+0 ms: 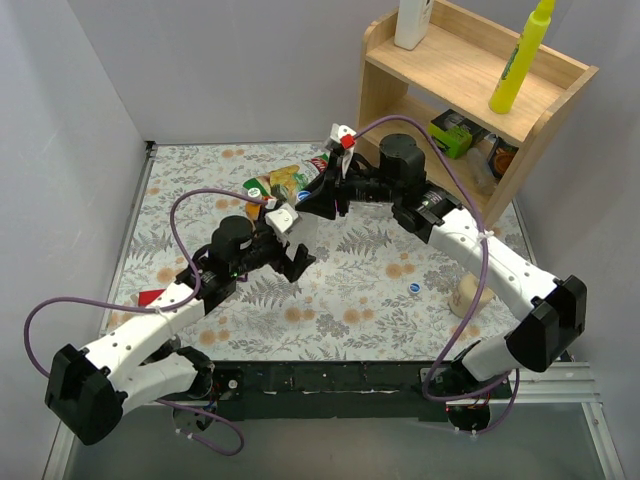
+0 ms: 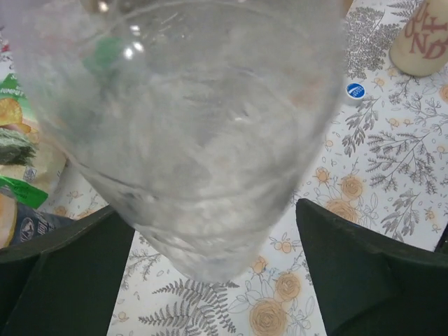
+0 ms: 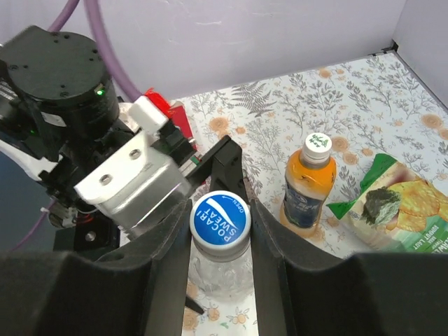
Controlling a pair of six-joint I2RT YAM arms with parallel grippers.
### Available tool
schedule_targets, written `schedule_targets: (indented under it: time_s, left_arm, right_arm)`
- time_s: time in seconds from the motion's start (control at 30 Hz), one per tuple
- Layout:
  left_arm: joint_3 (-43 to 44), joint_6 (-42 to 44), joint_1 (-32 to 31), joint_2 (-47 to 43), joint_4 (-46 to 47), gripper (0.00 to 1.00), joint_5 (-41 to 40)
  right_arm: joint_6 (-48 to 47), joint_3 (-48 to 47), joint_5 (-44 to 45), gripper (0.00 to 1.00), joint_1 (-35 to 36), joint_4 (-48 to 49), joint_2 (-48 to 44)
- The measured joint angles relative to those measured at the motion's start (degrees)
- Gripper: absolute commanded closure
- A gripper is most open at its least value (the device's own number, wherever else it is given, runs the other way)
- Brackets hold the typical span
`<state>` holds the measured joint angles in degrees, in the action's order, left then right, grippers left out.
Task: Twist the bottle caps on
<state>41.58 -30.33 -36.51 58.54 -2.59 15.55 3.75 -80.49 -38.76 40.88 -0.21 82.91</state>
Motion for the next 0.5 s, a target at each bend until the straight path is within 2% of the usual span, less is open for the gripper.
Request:
schedule_targets:
  time_s: [0.17, 0.33, 0.5]
  left_arm:
    - [-0.1, 0.8, 0.0, -3.2, -7.5, 0.02, -2.0]
    - [-1.8, 3.9, 0.0, -11.9, -18.5, 0.02, -7.7]
    - [-1.6, 5.1, 2.0, -17.2, -27.0, 0.02, -5.9]
  right_arm:
    - [-4.9, 0.0, -1.1, 0.99, -2.7, 0.0, 3.1]
    - [-10.7, 0.0, -1.5, 0.99, -5.9, 0.8, 8.0]
    - [-13.8, -0.1, -1.4, 0.99, -6.5, 3.4, 13.7]
